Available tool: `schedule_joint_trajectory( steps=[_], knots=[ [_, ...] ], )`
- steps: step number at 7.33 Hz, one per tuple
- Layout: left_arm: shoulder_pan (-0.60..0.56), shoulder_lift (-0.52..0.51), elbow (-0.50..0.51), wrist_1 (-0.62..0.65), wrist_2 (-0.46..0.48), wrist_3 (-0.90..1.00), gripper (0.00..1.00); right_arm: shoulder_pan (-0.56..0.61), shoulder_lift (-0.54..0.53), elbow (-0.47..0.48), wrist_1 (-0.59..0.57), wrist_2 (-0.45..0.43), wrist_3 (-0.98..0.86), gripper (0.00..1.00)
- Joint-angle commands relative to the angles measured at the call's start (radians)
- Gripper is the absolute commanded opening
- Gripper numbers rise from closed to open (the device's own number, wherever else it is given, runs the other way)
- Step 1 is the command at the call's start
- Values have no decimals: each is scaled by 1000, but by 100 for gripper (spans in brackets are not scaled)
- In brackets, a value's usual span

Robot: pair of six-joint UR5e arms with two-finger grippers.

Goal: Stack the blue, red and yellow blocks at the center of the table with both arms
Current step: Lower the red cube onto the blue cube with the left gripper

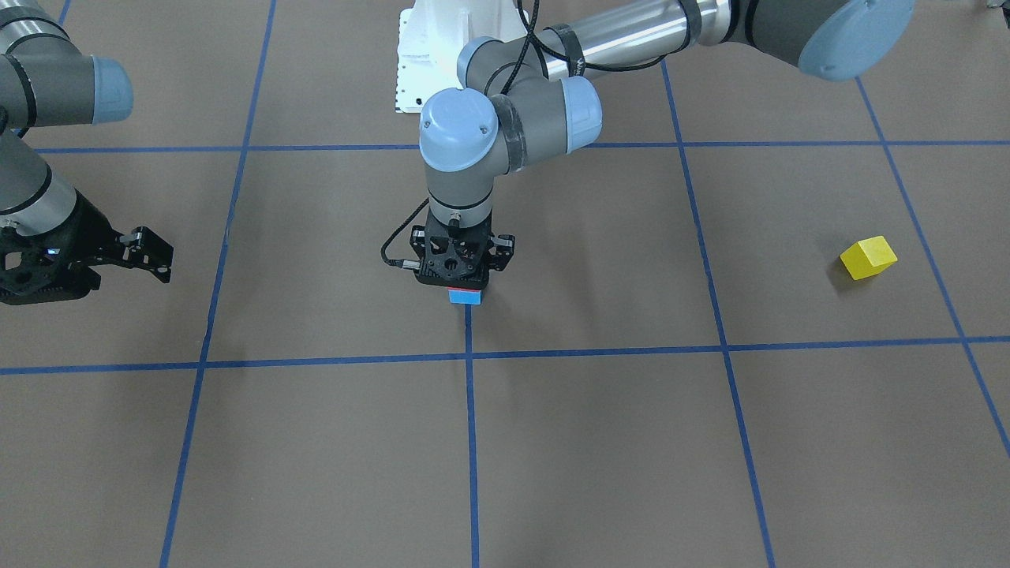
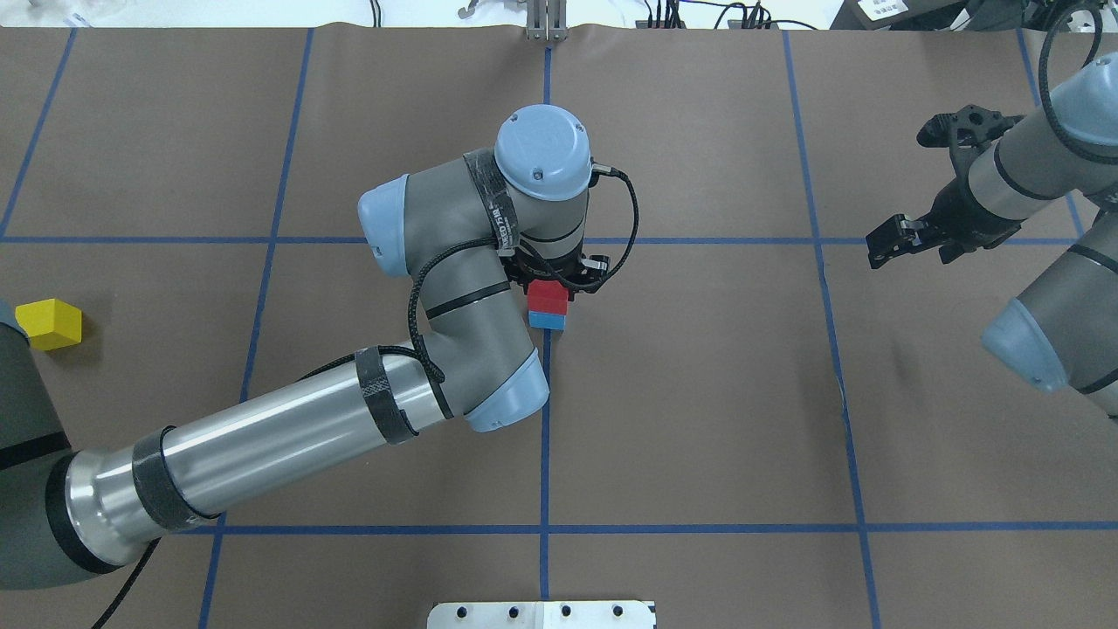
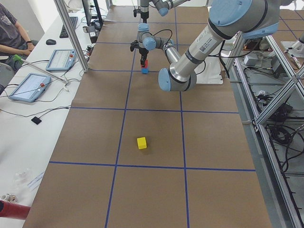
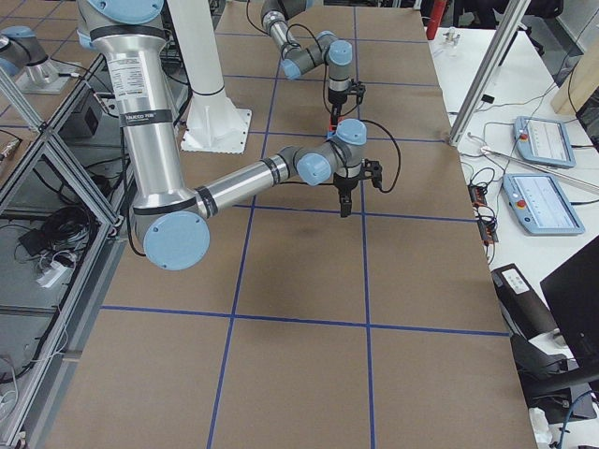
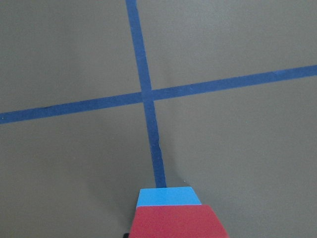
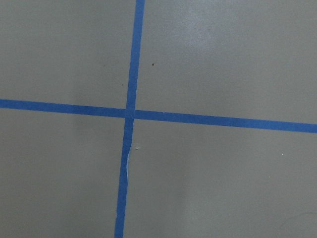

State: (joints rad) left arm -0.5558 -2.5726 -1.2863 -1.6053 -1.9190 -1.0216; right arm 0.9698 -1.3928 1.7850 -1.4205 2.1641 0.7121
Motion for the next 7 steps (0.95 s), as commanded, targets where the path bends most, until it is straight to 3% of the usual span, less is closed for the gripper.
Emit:
schedule_joint_trajectory(
  steps=[1, 7],
  knots=[
    [0, 6, -4, 2, -2, 0, 0, 0, 0, 1, 0, 0, 3, 100],
    [0, 2, -5, 2, -2, -3, 3, 0, 0, 1, 0, 0, 3, 100]
  ],
)
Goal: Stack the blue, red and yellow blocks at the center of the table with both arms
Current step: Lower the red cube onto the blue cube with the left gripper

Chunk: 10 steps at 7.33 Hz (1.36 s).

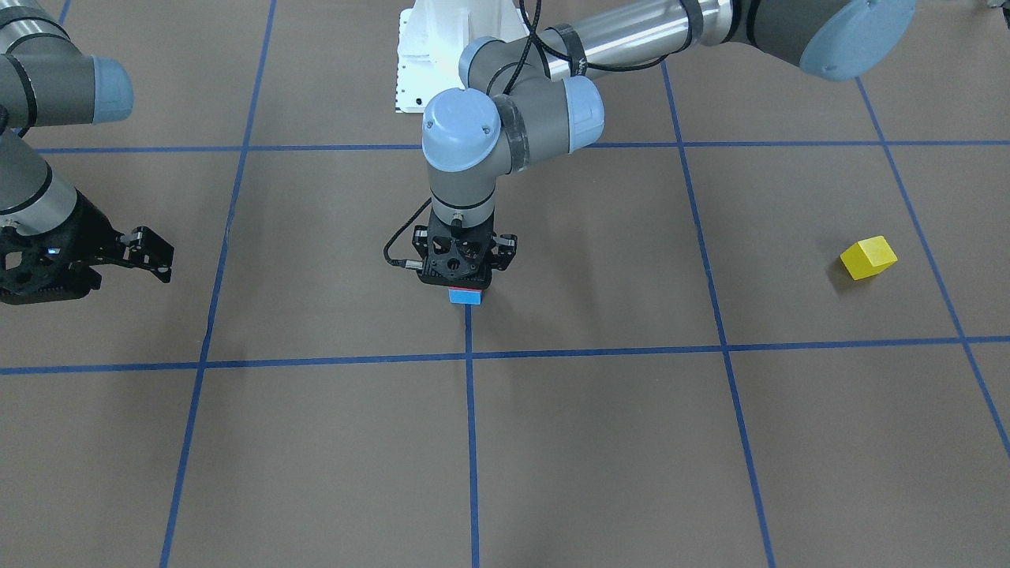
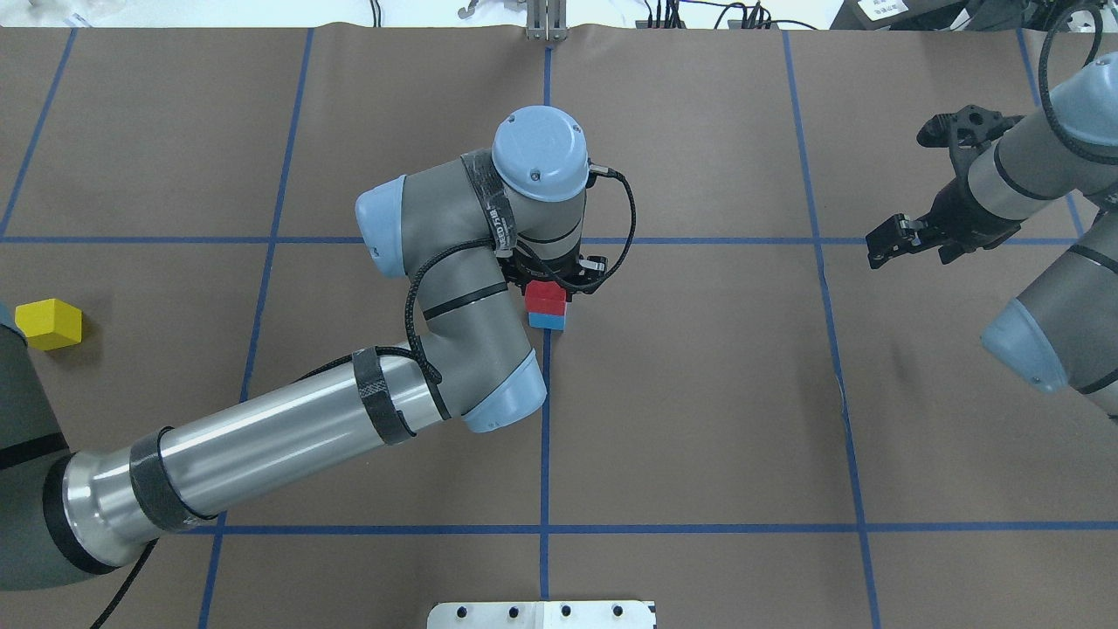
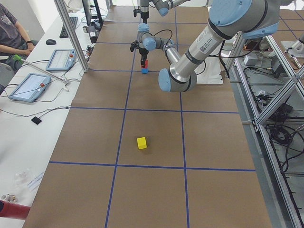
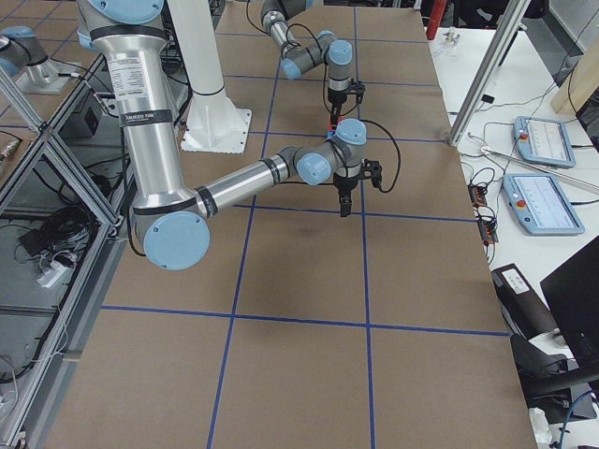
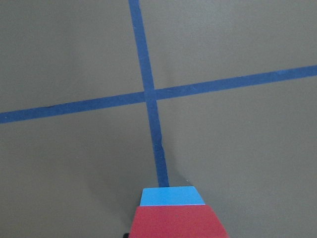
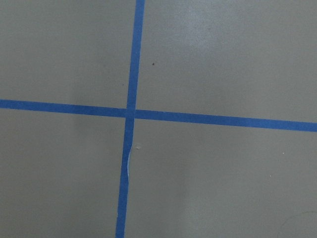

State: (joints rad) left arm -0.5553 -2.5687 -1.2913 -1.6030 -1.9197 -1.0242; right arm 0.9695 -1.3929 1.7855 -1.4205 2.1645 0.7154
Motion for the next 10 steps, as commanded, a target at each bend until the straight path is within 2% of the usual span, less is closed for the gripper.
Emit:
schedule_joint_trajectory(
  steps=[1, 3, 4, 6, 7, 10],
  knots=[
    [0, -2, 0, 0, 1, -2, 3, 0, 0, 0, 0, 0, -1, 100],
    [0, -2, 0, 0, 1, -2, 5, 0, 0, 0, 0, 0, -1, 100],
    [0, 2, 0, 2, 1, -2, 21, 0, 0, -2, 0, 0, 1, 100],
    [0, 4, -6, -3, 1, -17, 81, 0, 0, -2, 0, -2, -1, 100],
    [0, 2, -8, -5, 1, -36, 99, 0, 0, -3, 0, 0, -2, 100],
    [-1, 4, -26, -2, 1, -36, 100, 0, 0, -8, 0, 0, -4, 100]
  ],
)
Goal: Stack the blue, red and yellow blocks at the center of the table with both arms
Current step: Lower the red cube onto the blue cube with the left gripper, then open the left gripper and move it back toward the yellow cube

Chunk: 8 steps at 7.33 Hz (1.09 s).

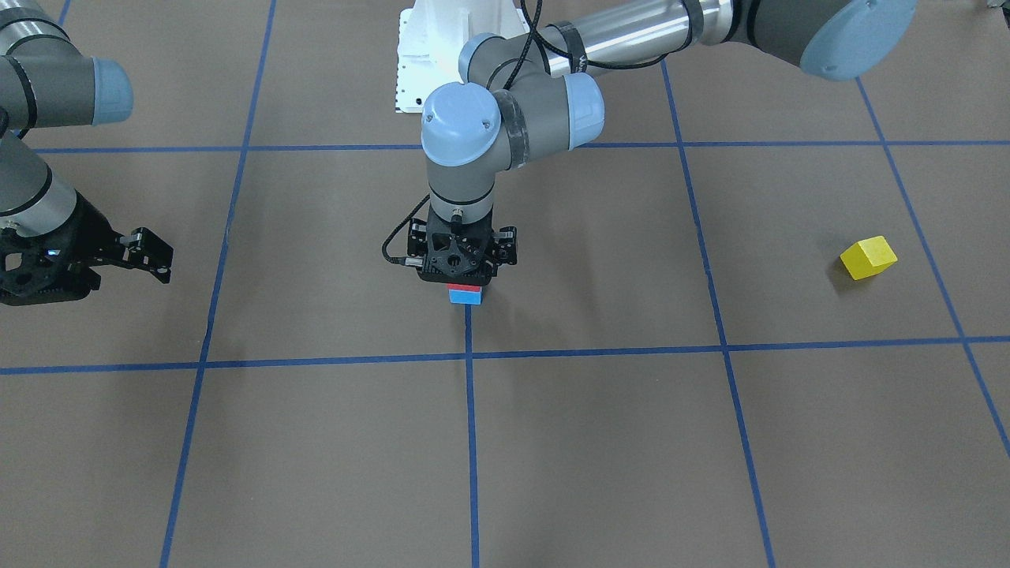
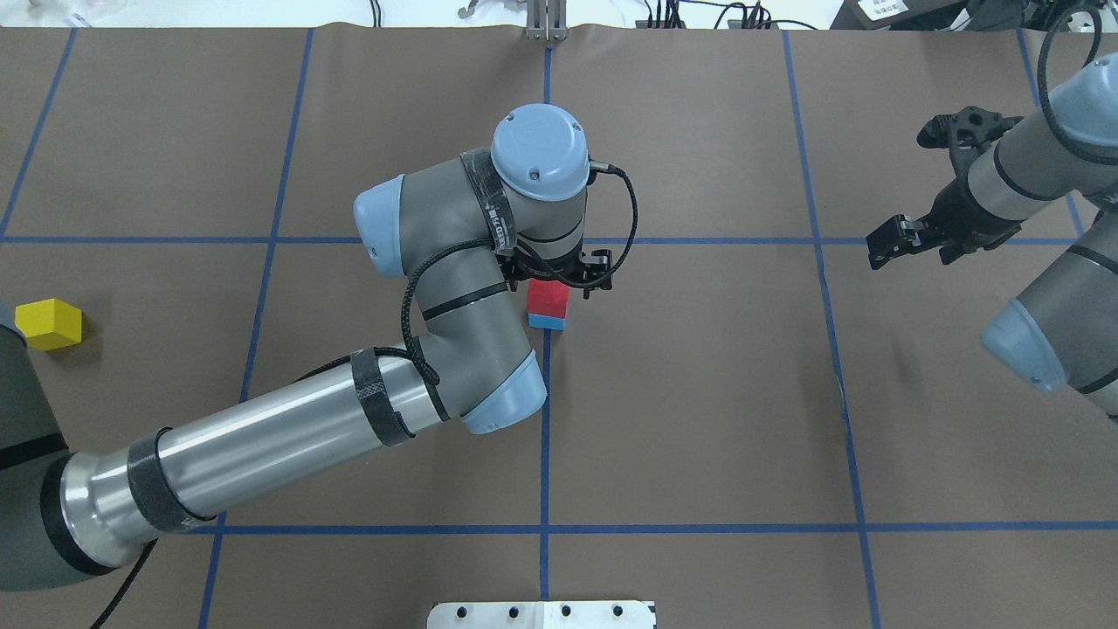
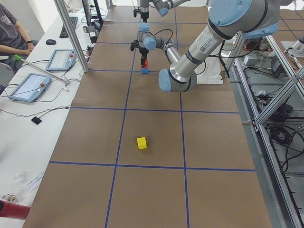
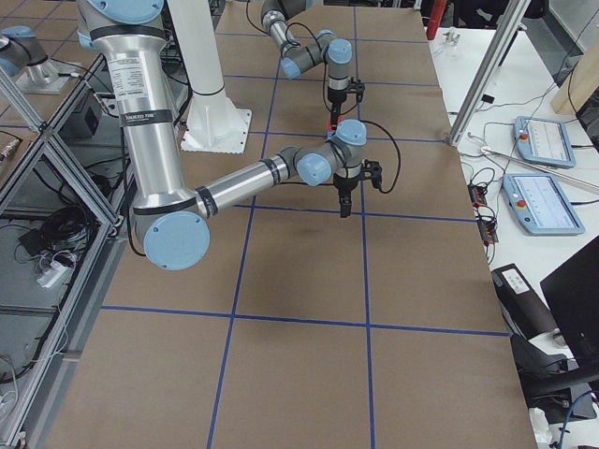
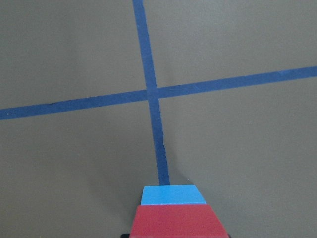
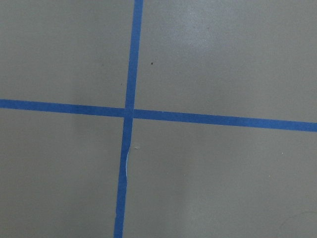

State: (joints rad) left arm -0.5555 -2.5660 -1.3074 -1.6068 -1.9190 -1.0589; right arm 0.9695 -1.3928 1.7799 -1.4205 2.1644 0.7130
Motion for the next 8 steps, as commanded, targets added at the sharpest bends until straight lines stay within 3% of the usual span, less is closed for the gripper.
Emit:
schedule_joint_trajectory(
  steps=[1, 3, 5, 6, 7, 8],
  knots=[
    [-12, 9, -68, 22, -3, -3, 100, 0, 0, -2, 0, 0, -1, 100],
    [-78, 161, -363, 176, -14, 14, 100, 2, 0, -2, 0, 0, -3, 100],
    [-176, 429, -635, 191, -87, 162, 100, 2, 0, 0, 0, 0, -1, 100],
    [-235, 570, -704, 177, -109, 251, 100, 3, 0, 4, 0, 0, -1, 100],
    [-295, 728, -728, 83, -136, 295, 100, 5, 0, 4, 0, 0, -1, 100],
    [-372, 948, -702, -161, -175, 348, 100, 8, 0, 7, 0, -1, -1, 100]
  ],
)
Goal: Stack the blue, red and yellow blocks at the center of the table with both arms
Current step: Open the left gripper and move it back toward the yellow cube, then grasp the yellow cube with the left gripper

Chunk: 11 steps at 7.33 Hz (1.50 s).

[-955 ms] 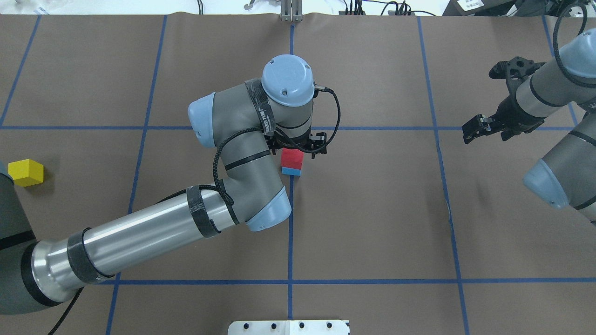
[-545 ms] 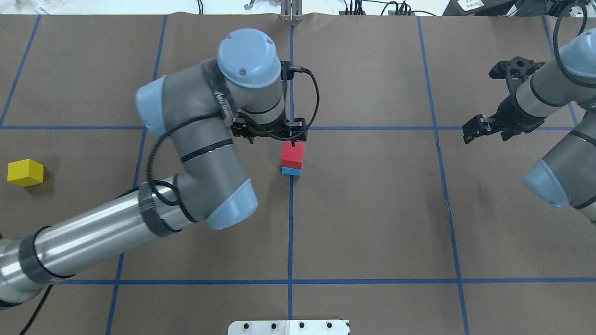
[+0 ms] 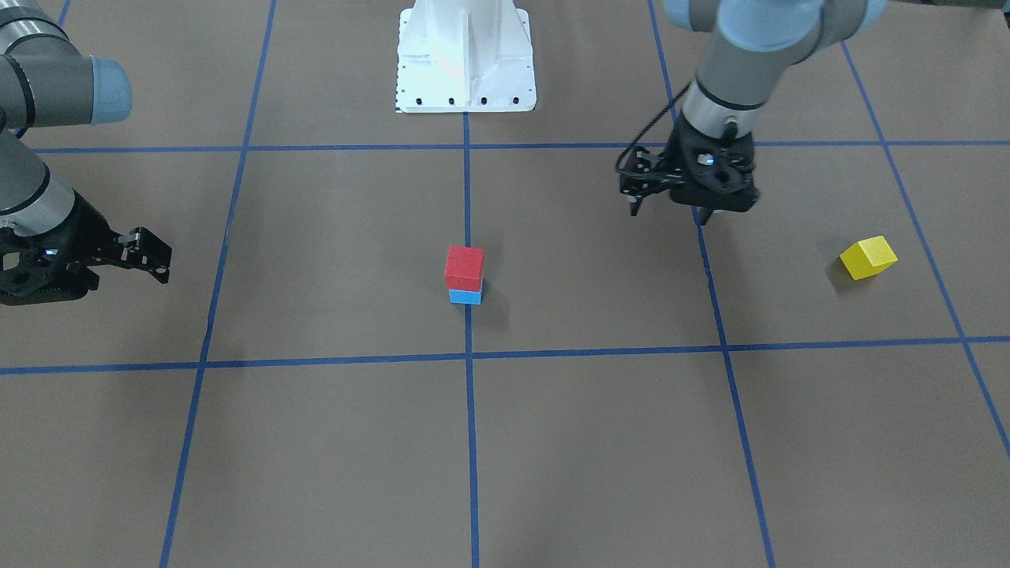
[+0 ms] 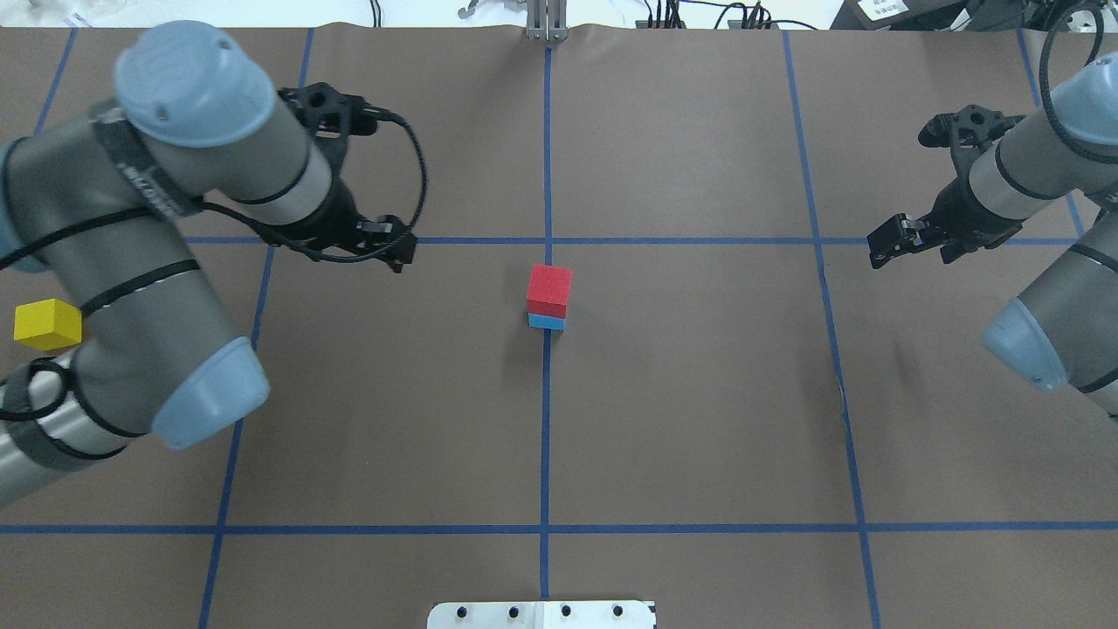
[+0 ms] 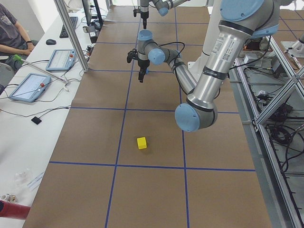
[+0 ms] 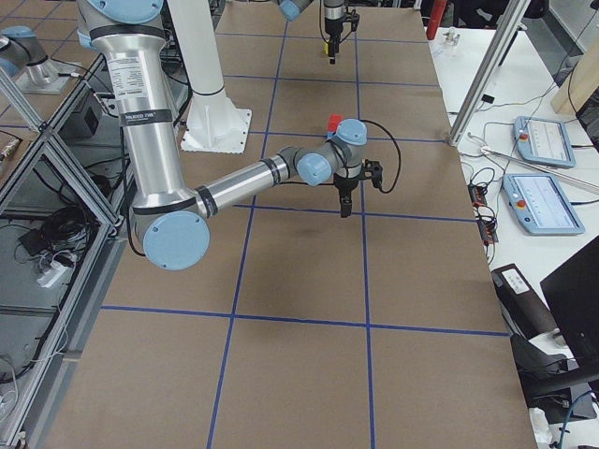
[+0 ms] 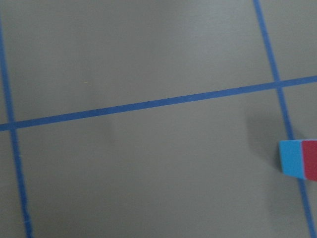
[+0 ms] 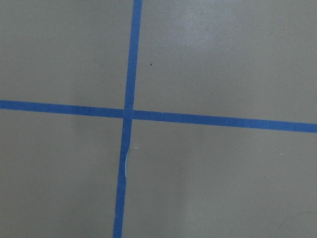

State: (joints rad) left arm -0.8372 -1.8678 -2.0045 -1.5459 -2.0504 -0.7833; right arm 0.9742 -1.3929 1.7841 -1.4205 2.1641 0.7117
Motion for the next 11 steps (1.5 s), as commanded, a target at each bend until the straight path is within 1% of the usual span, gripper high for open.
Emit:
schedule_joint_trajectory(
  steps=[1, 2, 3, 5, 7, 9, 10, 11],
  knots=[
    [-211, 353, 145, -457, -171, 113, 100, 3, -2, 6, 0, -1, 3, 100],
    [-255, 361, 305, -561, -236, 118, 100, 3, -5, 11, 0, -1, 8, 100],
    [-256, 360, 402, -594, -234, 118, 100, 6, -9, 17, 2, -1, 9, 100],
    [-256, 363, 446, -608, -203, 107, 100, 6, -9, 21, 2, -3, 11, 100],
    [-252, 360, 476, -608, -201, 78, 100, 5, -9, 20, 0, -6, 11, 100],
    [-250, 346, 486, -606, -201, 61, 100, 3, -9, 18, 0, -6, 11, 100],
    [-246, 338, 492, -608, -201, 8, 100, 4, -9, 20, 0, -6, 11, 100],
    [-246, 337, 497, -608, -201, 3, 100, 5, -9, 18, 0, -6, 11, 100]
  ],
)
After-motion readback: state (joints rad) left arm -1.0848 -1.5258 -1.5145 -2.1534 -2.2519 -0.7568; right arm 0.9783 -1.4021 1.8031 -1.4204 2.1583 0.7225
